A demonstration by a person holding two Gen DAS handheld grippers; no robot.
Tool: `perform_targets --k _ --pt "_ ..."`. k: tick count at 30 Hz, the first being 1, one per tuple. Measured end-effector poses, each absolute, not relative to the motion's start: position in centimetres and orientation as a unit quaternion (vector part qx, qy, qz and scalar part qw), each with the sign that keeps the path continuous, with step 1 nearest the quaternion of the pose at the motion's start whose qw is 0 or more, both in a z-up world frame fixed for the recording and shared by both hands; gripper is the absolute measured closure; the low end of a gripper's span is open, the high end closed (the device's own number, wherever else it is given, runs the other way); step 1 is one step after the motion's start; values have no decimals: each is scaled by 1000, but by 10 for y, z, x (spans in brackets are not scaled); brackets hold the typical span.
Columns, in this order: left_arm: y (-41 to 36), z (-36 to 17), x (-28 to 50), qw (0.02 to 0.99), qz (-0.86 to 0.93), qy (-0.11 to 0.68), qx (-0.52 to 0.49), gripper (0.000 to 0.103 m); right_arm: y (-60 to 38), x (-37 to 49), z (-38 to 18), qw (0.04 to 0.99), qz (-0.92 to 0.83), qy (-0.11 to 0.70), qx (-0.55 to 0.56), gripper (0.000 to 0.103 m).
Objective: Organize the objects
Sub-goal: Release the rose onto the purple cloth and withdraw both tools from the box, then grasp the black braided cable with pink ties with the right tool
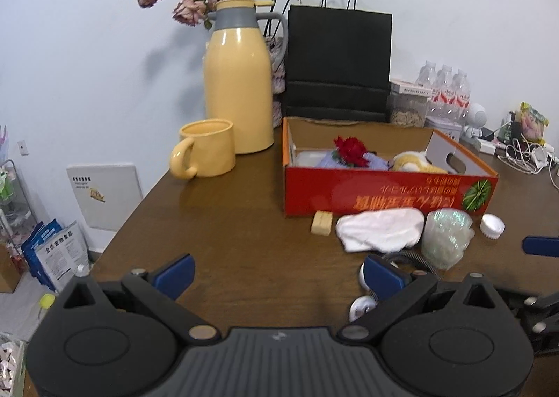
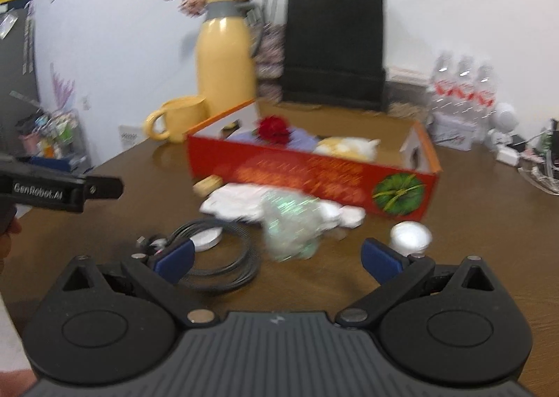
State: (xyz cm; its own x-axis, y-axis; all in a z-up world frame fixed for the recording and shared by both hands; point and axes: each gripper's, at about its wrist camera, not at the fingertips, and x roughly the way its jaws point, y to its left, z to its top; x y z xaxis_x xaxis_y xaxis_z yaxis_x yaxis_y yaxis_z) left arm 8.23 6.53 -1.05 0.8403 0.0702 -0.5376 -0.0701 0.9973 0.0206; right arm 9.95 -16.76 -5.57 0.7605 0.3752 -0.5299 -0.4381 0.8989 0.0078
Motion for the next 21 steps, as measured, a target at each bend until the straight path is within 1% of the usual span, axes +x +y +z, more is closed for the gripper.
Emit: perform_targets --k 11,16,21 --pt "89 -25 63 957 38 288 7 0 -111 125 -87 904 257 328 -94 0" --pt "100 -29 59 956 36 290 -4 0 -98 141 -91 897 262 336 -116 0" --pt "105 -34 56 955 34 295 -14 0 -101 154 -98 892 274 347 -96 0"
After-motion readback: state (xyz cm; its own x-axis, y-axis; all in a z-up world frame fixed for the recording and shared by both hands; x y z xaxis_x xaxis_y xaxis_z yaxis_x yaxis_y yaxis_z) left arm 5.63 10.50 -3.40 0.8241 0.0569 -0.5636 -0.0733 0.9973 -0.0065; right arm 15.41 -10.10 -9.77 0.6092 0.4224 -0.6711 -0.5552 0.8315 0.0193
